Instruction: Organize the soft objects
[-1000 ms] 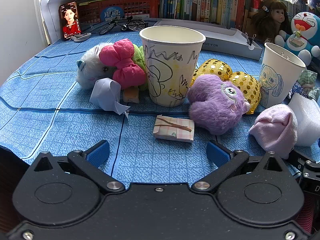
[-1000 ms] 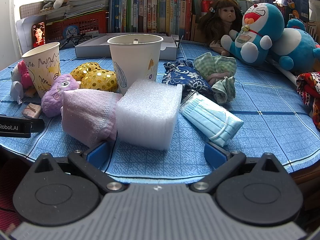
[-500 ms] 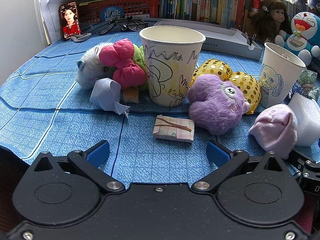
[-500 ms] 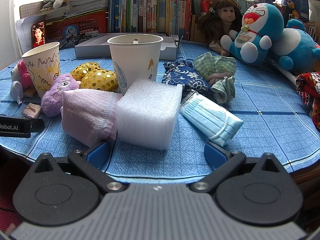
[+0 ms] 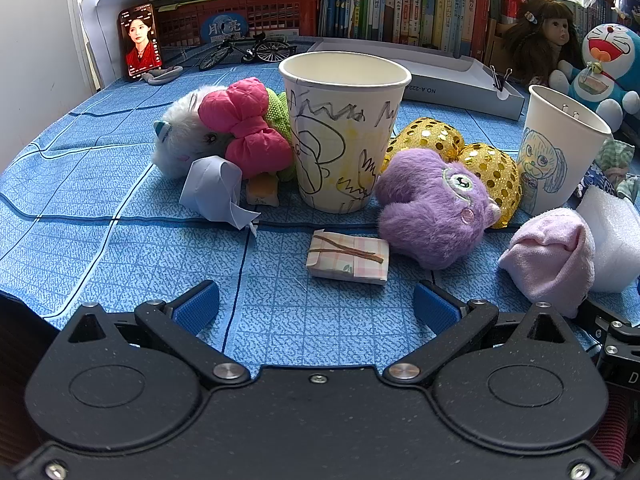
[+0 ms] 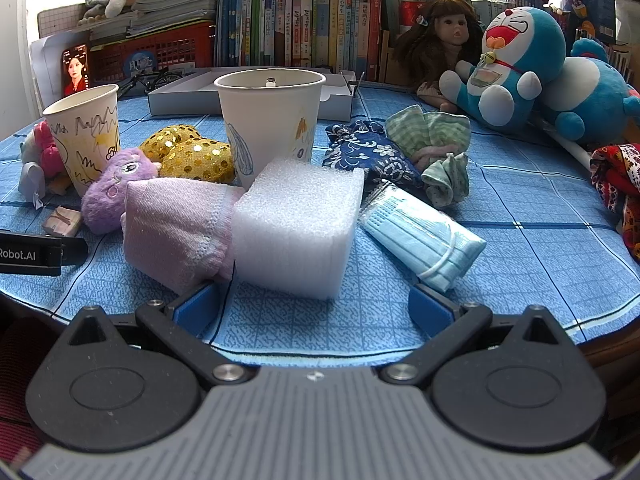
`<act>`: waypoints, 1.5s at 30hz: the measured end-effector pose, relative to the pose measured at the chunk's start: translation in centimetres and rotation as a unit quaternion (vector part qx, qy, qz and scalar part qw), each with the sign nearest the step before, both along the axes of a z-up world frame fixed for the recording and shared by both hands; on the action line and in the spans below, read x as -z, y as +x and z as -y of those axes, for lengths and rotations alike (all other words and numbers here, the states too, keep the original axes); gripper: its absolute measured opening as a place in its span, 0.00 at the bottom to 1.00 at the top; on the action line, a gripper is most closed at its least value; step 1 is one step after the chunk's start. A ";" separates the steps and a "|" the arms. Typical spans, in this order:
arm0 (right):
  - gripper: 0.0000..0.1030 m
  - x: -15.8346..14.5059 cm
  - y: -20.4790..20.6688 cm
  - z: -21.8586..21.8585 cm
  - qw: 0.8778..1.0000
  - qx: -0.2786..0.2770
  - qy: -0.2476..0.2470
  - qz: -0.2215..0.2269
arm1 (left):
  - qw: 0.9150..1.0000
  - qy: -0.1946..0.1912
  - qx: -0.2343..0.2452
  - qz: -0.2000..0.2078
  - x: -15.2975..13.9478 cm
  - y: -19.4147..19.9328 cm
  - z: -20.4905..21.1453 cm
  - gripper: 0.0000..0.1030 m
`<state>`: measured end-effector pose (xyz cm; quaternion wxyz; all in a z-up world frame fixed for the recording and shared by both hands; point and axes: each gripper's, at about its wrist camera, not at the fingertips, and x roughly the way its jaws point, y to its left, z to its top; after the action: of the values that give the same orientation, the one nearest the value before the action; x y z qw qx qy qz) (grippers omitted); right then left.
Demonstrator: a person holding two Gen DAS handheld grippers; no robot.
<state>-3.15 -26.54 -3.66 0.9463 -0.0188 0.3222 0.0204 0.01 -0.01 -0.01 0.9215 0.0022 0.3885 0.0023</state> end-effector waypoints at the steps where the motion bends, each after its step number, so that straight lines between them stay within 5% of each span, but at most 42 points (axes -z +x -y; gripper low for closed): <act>1: 1.00 0.0 0.0 0.0 1.000 0.000 0.000 0.000 | 1.000 0.000 0.000 0.000 0.0 0.0 0.0 1.00; 26: 1.00 0.3 -1.0 0.6 0.999 -0.008 0.012 0.036 | 0.999 -0.007 0.026 0.031 0.4 -0.6 -1.4 0.99; 33: 0.94 -0.8 -2.3 1.1 0.996 -0.002 0.037 0.079 | 0.998 -0.033 0.026 0.048 -0.5 -1.2 -1.7 0.69; 38: 0.75 -1.8 -2.6 1.2 0.993 0.007 0.032 0.115 | 0.997 -0.036 0.023 0.057 -0.7 -1.4 -1.3 0.47; 45: 0.72 -2.2 -2.0 1.1 0.989 -0.002 0.070 0.133 | 0.996 -0.032 0.034 0.077 -1.1 -1.7 -0.6 0.48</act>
<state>-5.17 -27.62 -1.42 0.9796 0.0448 0.1912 0.0422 -1.69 0.59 1.13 0.9478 -0.0139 0.3160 -0.0413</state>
